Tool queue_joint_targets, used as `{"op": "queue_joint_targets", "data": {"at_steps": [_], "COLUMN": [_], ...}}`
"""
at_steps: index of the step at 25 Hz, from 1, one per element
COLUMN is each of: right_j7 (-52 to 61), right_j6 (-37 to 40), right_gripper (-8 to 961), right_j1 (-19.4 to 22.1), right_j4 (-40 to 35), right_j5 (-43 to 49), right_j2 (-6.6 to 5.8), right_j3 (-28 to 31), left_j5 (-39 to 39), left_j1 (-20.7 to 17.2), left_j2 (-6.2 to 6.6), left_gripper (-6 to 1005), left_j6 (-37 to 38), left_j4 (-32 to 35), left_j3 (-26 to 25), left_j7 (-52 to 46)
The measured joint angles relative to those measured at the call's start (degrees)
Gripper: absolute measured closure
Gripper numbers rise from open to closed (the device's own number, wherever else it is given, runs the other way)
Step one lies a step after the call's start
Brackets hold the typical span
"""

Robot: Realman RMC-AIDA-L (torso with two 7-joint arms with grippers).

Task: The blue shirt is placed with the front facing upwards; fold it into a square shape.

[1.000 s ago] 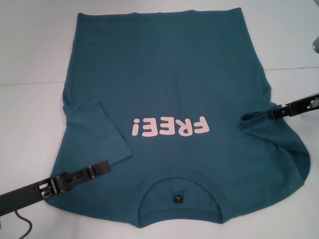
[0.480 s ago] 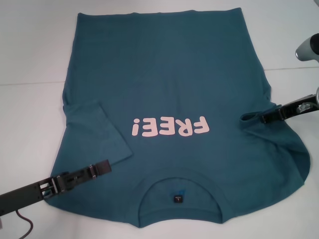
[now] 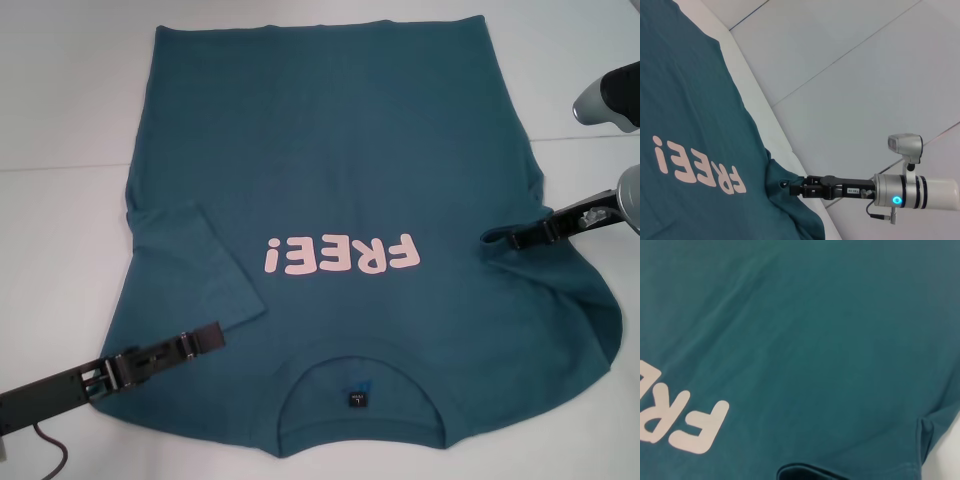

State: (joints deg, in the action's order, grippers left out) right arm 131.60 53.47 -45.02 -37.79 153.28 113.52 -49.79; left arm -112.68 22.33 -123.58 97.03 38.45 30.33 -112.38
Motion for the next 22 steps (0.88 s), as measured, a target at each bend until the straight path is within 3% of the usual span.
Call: {"op": "queue_joint_targets", "data": {"at_steps": [8,22], "right_j7": [1.4,2.2], "right_j6": [0.8,1.8], "right_gripper": [84,708], "right_j1": [0.2,0.3], "right_j4": [-0.6,-0.8], "right_j5": [1.0,1.6], "right_j2": [0.03,-0.27], "right_j3": [0.4,0.1], "left_j5": [0.4,0.4], "left_j1": [0.1,0.1], "left_j2": [0.00,0.00], "left_gripper": [155,155], "left_j6": [0.0,0.0], "left_j4": [0.0,-0.1], "left_j3": [0.0,0.0], "left_j7": [0.0,-0.1]}}
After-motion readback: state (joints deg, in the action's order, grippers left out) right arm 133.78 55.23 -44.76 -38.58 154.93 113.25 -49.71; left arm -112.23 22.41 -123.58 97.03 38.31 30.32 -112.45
